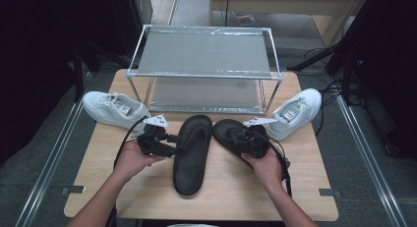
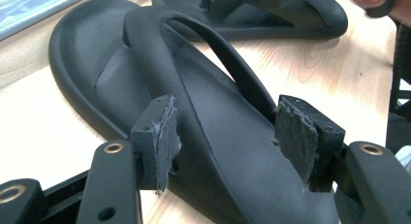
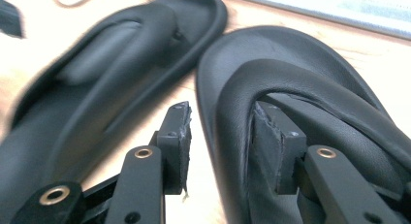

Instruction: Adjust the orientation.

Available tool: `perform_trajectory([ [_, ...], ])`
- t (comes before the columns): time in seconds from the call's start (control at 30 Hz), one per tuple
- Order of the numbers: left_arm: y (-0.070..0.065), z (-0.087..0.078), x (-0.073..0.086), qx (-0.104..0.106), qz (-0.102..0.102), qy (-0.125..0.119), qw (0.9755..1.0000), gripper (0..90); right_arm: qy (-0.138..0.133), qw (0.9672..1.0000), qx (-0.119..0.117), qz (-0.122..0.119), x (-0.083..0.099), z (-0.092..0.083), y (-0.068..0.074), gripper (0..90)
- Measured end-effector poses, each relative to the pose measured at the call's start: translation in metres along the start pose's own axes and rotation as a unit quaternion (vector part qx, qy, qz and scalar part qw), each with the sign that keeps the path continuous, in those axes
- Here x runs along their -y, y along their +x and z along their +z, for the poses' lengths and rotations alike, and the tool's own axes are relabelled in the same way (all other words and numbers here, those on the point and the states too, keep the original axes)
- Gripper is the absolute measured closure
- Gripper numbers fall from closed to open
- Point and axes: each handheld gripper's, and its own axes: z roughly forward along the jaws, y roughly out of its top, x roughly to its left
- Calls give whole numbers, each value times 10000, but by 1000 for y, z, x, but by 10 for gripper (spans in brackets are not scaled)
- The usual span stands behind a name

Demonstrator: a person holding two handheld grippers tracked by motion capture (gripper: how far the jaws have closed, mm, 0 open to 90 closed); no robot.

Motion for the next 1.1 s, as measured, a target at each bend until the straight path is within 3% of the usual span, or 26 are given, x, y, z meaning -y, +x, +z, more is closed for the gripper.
perform_trajectory([
  [0.1, 1, -2, 1, -16, -21, -26, 10000, 419, -143, 9999, -43, -86, 0, -18, -2, 602],
  [0.2, 1, -3, 2, -36, -44, -20, 10000, 430, -200, 9994, -99, -249, 3, -37, -4, 687],
  [0.33, 0, -5, 5, 31, -80, 6, 10000, 531, -123, 9991, -120, -392, 16, -51, -9, 759],
  [0.4, -2, -7, 5, -35, -67, -65, 10000, 597, -95, 9990, -130, -418, 24, -54, -13, 818],
  [0.57, 1, -14, 8, -48, -106, -234, 9997, 786, -5, 9993, -180, -331, 28, -54, -19, 900],
  [0.7, 11, -12, 13, -70, -262, -27, 9996, 900, 157, 9982, 18, -581, 27, -47, -18, 900],
  [0.8, 16, -6, 16, -145, -404, 65, 9991, 900, 290, 9975, 9, -648, 27, -41, -17, 900],
  [1.1, 26, 5, 19, -400, -489, 106, 9979, 885, 322, 9978, -1, -580, 26, -37, -16, 900],
])
